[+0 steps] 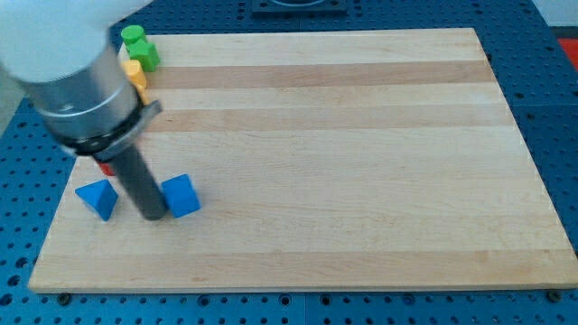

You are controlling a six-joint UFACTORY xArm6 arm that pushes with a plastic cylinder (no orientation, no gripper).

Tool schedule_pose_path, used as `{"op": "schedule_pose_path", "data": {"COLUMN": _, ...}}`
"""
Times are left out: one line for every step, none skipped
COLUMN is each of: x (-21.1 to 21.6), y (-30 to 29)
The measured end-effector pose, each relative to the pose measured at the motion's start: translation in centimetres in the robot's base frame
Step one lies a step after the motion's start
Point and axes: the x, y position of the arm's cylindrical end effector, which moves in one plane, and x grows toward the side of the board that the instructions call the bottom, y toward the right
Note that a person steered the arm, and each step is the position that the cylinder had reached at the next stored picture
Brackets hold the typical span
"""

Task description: Push the blue triangle towards the right side of the board

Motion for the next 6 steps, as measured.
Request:
{"op": "schedule_pose_path", "data": {"x": -0.7, "y": 6.2}}
{"op": "schedule_pose_path", "data": {"x": -2.9, "y": 10.3}}
{"op": "schedule_pose_path", "data": {"x": -0.5, "y": 11.4}}
{"op": "schedule_pose_path", "data": {"x": 5.2, "y": 10.0}}
{"op": "schedule_pose_path", "data": {"x": 7.5, "y": 3.9}}
{"op": "schedule_pose_path", "data": {"x": 7.5, "y": -3.6}}
